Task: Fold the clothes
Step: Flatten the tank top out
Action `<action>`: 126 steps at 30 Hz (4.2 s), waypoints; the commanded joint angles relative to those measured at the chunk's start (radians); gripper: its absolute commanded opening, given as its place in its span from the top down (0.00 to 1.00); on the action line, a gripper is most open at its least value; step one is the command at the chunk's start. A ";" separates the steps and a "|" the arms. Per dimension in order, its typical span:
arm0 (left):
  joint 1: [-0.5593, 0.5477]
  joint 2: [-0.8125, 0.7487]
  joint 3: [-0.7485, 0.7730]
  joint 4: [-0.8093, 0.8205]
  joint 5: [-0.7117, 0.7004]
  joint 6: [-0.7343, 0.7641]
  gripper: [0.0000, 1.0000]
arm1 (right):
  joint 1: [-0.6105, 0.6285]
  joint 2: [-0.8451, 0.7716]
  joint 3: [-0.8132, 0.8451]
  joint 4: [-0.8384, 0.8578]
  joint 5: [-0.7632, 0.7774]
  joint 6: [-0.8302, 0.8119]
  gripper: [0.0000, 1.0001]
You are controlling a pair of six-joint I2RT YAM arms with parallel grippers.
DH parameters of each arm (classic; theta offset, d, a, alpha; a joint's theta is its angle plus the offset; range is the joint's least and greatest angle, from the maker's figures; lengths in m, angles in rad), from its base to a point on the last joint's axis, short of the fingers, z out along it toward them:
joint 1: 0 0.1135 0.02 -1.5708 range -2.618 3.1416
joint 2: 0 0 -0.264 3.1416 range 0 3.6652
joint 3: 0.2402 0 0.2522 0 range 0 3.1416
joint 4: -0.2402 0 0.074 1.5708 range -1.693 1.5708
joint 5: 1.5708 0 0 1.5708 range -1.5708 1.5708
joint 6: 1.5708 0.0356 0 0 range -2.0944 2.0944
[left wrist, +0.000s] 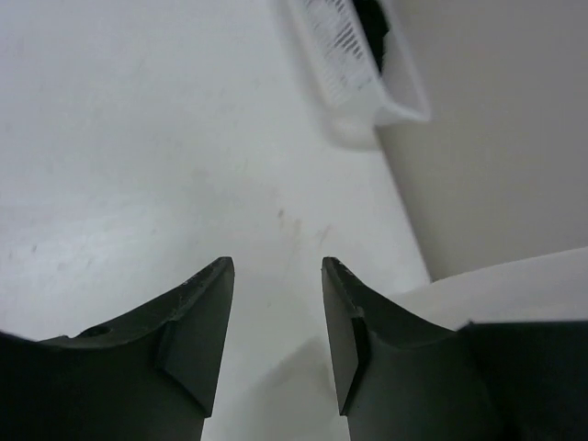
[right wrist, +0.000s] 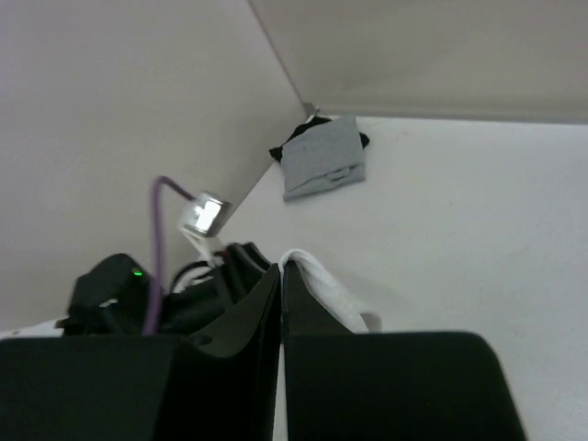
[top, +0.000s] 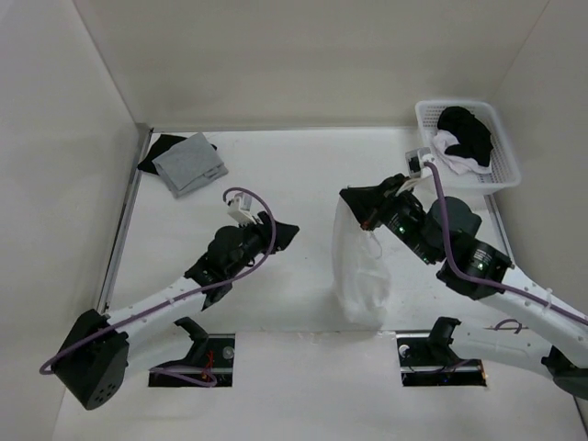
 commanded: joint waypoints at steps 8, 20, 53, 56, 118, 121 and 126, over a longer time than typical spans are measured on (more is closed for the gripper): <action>0.135 -0.274 -0.065 -0.012 -0.014 -0.046 0.56 | 0.029 0.011 0.140 0.077 -0.201 0.026 0.96; 0.281 -0.361 -0.122 -0.257 -0.031 -0.020 0.55 | -0.384 -0.162 -0.476 0.070 -0.236 0.273 0.97; 0.023 0.606 0.398 -0.382 -0.163 0.188 0.60 | -0.561 -0.024 -0.627 0.273 -0.393 0.295 0.95; 0.026 0.634 0.406 -0.389 -0.148 0.173 0.57 | -0.561 -0.017 -0.625 0.282 -0.396 0.296 0.95; 0.233 -0.063 0.024 -0.418 -0.285 0.013 0.60 | -0.440 0.522 -0.109 0.236 -0.258 0.135 0.69; 0.264 -0.119 -0.001 -0.454 -0.274 0.018 0.70 | -0.368 0.415 -0.299 0.265 -0.260 0.161 0.93; 0.171 -0.272 -0.056 -0.696 -0.284 -0.023 0.88 | -0.292 0.252 -0.519 0.310 -0.264 0.227 0.96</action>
